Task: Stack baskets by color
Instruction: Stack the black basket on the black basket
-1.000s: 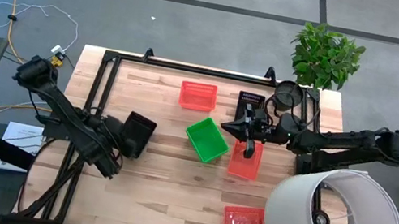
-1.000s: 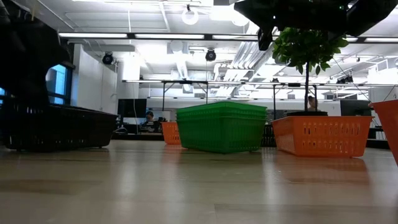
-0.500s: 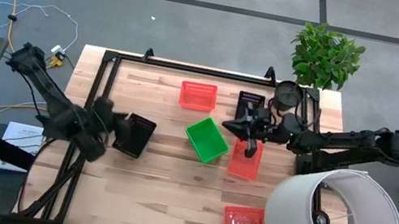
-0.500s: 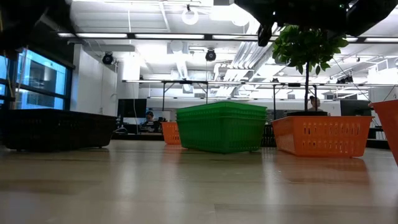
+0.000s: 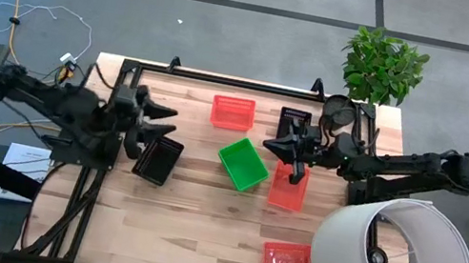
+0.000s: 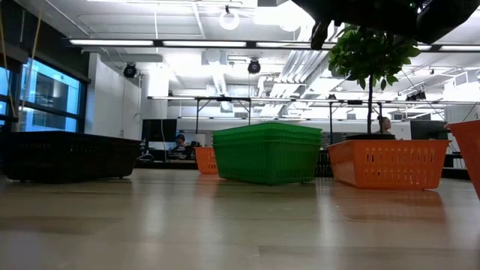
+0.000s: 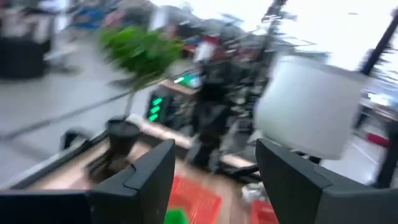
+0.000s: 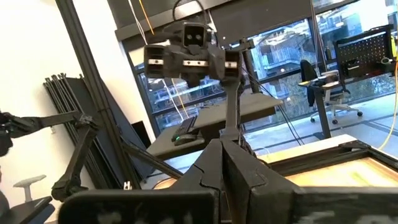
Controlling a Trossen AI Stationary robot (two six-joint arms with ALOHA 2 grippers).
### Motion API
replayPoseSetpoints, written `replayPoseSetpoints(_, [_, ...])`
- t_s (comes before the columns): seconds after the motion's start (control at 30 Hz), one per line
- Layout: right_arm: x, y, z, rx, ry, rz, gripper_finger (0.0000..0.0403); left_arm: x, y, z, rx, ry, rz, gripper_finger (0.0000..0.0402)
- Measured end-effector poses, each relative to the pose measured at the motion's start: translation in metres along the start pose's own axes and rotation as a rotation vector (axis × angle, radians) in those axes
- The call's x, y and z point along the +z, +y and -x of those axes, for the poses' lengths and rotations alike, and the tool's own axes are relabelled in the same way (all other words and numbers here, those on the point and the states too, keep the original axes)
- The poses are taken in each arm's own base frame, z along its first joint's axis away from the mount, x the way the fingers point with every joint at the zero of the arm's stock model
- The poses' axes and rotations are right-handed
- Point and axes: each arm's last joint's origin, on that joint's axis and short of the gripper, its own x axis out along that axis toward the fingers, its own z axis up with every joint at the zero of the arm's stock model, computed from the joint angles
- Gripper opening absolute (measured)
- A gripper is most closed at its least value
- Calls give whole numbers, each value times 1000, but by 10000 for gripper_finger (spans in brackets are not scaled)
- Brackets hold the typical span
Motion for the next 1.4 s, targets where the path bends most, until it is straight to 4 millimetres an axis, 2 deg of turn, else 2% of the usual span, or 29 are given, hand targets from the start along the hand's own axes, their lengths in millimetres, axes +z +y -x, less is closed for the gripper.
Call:
replayPoseSetpoints(0.13, [3, 1, 0, 11, -33, 6, 0, 0, 14, -24, -71, 16, -64, 212])
replayPoseSetpoints(0.37, [6, 3, 0, 35, -57, 12, 0, -24, 44, -60, -160, 68, 25, 212])
replayPoseSetpoints(0.6, [6, 3, 0, 37, -57, 12, 0, -37, 39, -55, -171, 21, 55, 211])
replayPoseSetpoints(0.93, [7, 2, -2, 27, -44, -34, 0, -37, 38, -44, -117, -34, 30, 211])
replayPoseSetpoints(1.03, [15, 2, -15, -33, 69, -58, 0, -37, 38, -45, -104, -38, 31, 211])
replayPoseSetpoints(1.17, [24, -1, -33, -268, 402, -60, 0, -37, 38, -45, -103, -37, 31, 211])
replayPoseSetpoints(1.27, [27, -8, -36, -505, 623, -34, 0, -37, 38, -45, -103, -37, 31, 211])
replayPoseSetpoints(1.4, [27, -19, -36, -739, 753, -49, 0, -37, 38, -45, -102, -36, 21, 211])
